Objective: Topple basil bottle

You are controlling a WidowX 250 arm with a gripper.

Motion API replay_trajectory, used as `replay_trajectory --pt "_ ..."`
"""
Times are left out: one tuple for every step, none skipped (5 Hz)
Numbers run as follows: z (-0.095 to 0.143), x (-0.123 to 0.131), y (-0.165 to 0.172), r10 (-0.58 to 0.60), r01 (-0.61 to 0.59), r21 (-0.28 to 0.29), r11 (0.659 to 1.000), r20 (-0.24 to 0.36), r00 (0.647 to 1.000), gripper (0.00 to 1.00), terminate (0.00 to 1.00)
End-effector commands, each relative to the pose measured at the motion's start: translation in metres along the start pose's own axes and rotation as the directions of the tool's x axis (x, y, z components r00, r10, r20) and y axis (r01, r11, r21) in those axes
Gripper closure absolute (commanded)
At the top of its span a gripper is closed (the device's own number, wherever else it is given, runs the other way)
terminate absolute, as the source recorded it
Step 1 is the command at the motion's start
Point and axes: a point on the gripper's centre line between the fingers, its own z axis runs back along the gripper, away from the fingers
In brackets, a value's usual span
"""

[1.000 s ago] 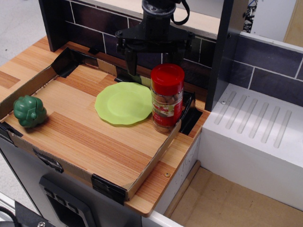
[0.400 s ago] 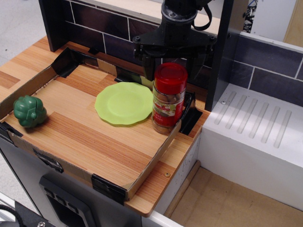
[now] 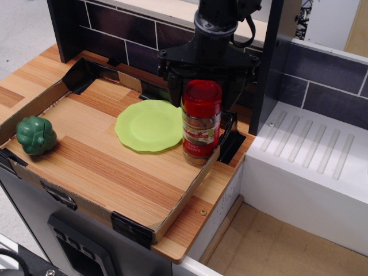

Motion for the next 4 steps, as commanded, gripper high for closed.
replay_trajectory --pt "0.015 0.003 0.011 -0.099 0.102 -0.018 0.995 0.125 0.987 1.00 0.00" --pt "0.013 0.000 0.015 -0.119 0.137 -0.051 0.989 0.261 0.958 1.00 0.00" --pt "0.010 -0.005 0.024 -0.120 0.157 -0.104 0.982 0.300 0.946 1.00 0.00" --pt "0.004 -0.013 0.030 -0.155 0.207 -0.156 0.966 0.291 0.944 1.00 0.00"
